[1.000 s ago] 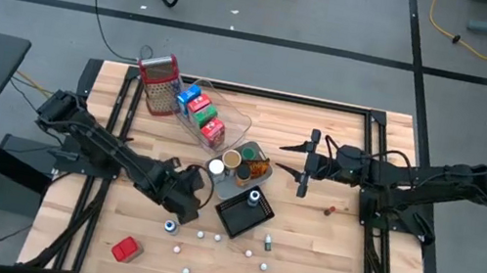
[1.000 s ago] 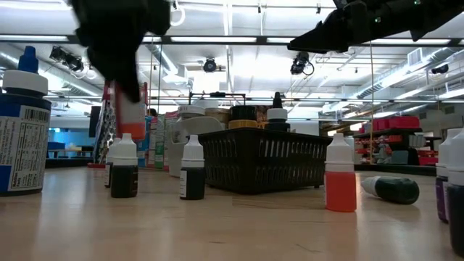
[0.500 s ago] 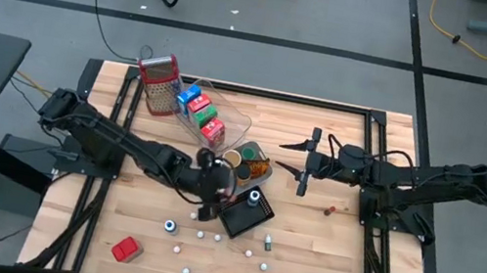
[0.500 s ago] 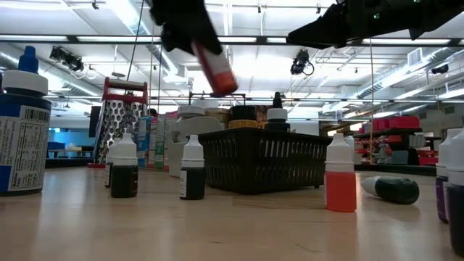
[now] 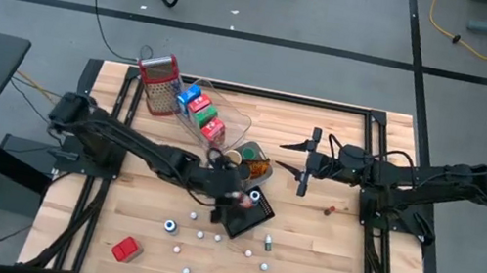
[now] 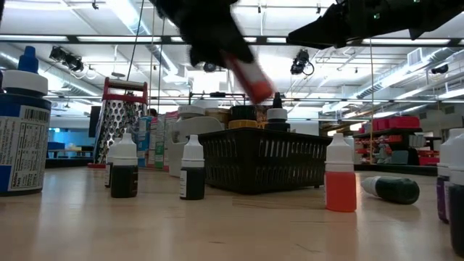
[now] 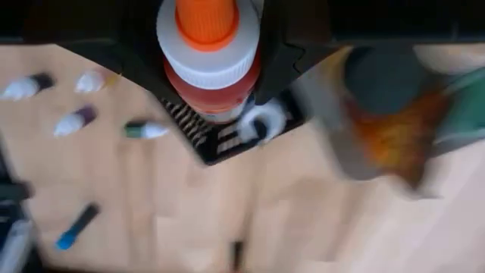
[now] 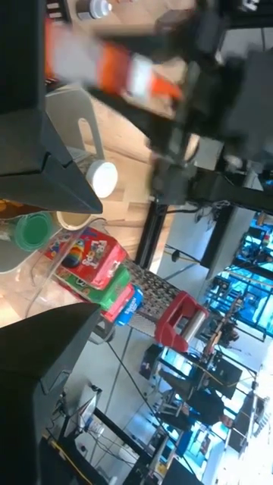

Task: Pick & Place Kitchen Items
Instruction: Put the orange food coloring bottle into the black bin

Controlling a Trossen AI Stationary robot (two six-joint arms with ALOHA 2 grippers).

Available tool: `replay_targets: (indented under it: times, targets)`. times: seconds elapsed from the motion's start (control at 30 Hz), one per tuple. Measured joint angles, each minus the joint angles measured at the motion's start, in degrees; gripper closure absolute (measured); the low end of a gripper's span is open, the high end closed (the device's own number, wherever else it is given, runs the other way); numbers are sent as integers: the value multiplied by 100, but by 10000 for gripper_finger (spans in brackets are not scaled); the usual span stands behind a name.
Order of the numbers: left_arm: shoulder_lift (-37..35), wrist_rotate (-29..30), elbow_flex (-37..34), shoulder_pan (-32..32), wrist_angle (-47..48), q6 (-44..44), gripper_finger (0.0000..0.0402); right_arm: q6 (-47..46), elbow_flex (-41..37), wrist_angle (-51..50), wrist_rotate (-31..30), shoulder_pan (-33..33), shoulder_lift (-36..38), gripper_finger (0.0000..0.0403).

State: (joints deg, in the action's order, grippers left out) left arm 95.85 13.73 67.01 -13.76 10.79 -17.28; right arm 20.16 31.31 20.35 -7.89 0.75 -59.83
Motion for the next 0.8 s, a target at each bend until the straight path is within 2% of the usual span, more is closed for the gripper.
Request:
replay_targets:
  times: [0.17,0.53,0.8]
  targets:
    - [502,-368,10,70,-43,-37,244,-19,0,6,0,0,-1,188]
    - [922,-572,36,330,-182,-108,247,3,0,2,296,2,1,188]
    - [925,-222,23,459,-9,45,230,27,-2,-28,286,2,-1,188]
